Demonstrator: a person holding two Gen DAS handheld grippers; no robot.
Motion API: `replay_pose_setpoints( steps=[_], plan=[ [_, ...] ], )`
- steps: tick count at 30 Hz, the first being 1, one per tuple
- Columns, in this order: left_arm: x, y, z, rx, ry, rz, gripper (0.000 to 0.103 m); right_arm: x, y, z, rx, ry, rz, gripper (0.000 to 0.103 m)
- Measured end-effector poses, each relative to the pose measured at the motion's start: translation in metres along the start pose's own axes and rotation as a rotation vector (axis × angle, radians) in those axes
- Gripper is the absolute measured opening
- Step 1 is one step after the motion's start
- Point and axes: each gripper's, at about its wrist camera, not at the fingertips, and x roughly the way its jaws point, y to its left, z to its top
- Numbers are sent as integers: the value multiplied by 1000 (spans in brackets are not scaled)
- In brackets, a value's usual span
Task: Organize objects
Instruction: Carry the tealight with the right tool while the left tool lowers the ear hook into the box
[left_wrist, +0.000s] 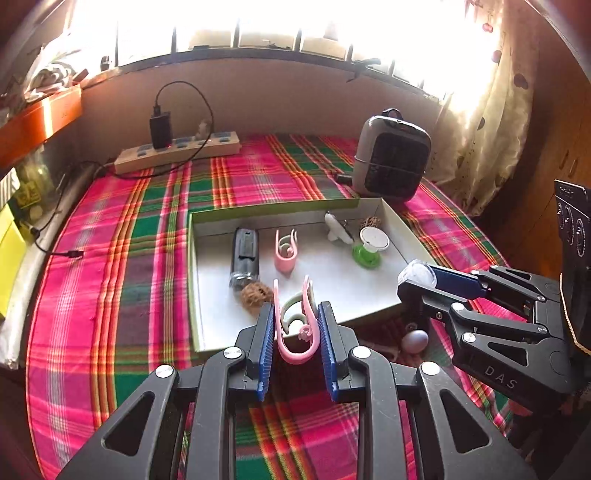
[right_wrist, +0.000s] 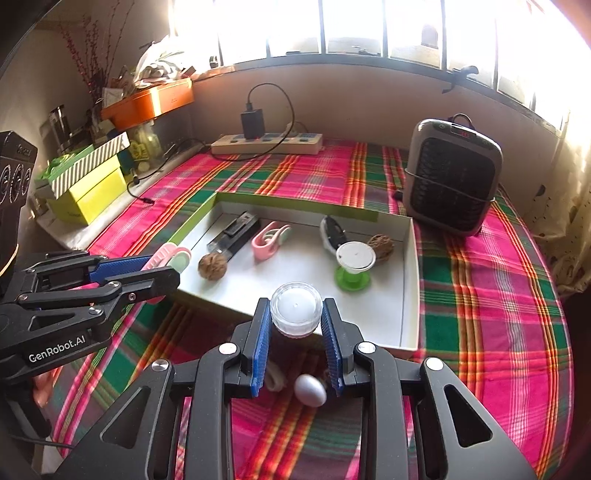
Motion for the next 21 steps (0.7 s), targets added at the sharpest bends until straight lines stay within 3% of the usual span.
replay_pose_setpoints(
  steps=[21],
  plan=[
    [65, -6, 26, 20, 97, 6, 21, 49, -33, 15, 32, 129, 20, 28]
  ],
)
